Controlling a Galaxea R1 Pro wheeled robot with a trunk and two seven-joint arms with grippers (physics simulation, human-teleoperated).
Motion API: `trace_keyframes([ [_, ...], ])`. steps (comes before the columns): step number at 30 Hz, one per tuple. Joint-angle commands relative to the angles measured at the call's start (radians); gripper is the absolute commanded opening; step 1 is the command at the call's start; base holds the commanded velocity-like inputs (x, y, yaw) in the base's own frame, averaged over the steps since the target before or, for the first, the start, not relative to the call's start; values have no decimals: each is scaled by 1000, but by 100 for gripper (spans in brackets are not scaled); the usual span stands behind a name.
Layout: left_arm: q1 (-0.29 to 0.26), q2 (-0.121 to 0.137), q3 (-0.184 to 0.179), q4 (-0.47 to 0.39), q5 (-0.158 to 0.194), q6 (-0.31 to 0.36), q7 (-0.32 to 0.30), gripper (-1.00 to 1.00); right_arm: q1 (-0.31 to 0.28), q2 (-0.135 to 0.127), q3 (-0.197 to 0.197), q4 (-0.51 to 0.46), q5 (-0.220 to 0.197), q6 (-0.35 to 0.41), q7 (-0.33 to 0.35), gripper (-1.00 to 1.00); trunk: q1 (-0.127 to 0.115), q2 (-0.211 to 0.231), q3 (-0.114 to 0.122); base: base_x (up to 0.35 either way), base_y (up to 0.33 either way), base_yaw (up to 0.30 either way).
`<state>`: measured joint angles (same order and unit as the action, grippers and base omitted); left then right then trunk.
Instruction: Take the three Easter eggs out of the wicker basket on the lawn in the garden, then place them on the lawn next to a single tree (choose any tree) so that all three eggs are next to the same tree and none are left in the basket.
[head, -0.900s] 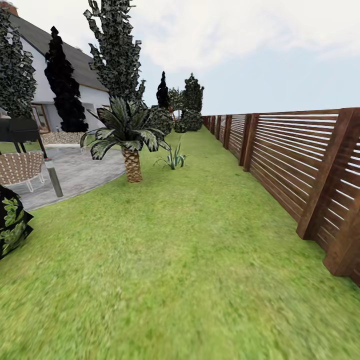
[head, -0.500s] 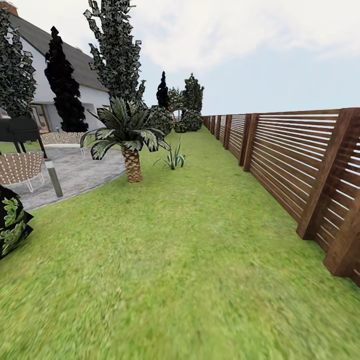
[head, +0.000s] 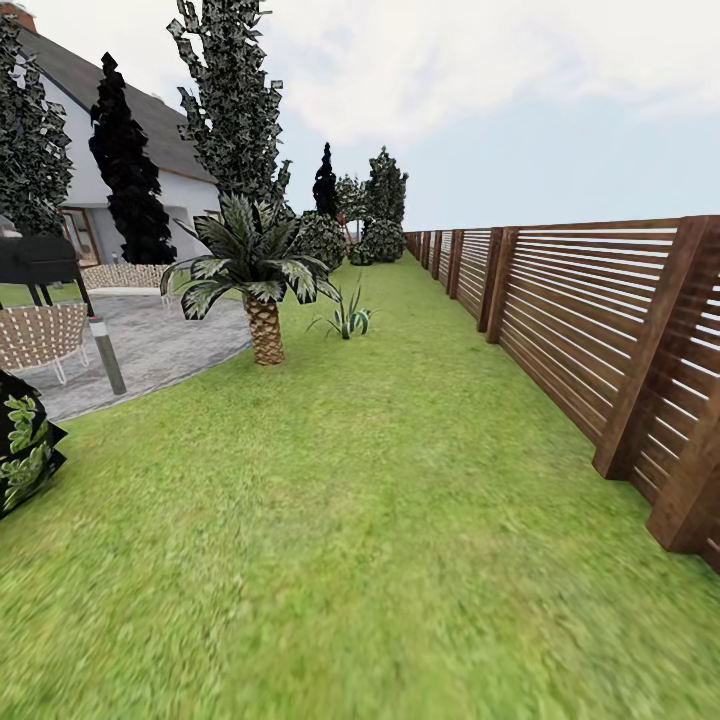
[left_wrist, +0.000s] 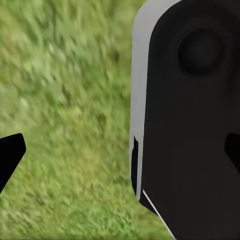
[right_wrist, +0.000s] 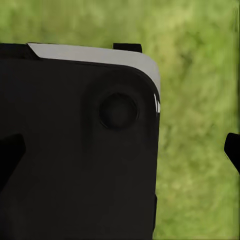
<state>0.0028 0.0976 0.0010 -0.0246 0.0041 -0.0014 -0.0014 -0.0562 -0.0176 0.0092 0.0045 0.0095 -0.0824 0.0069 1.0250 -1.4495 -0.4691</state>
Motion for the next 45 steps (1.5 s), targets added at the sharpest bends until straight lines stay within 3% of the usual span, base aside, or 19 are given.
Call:
trace_keyframes([
  [1,0,0,0,-1,0,0,0,100,-1,0,1,1,1,-4,1,100,0,0,-1,0,0,0],
  [11,0,2,-1,-1,0,0,0,100,-1,-2,0,-29,-2,-18,-7,100,0,0,-1,0,0,0],
  [17,0,1,-1,-1,0,0,0,100,-2,2,-5,-22,-9,-155,-9,100,0,0,-1,0,0,0],
  [20,0,1,-1,-1,0,0,0,100,-2,-2,-2,-24,-4,-178,-9,100,0,0,-1,0,0,0],
  [30,0,1,-1,-1,0,0,0,100,-2,0,18,-15,3,-175,-1,100,0,0,-1,0,0,33],
  [45,0,1,-1,-1,0,0,0,100,-2,5,23,2,4,-179,-7,100,0,0,-1,0,0,284],
])
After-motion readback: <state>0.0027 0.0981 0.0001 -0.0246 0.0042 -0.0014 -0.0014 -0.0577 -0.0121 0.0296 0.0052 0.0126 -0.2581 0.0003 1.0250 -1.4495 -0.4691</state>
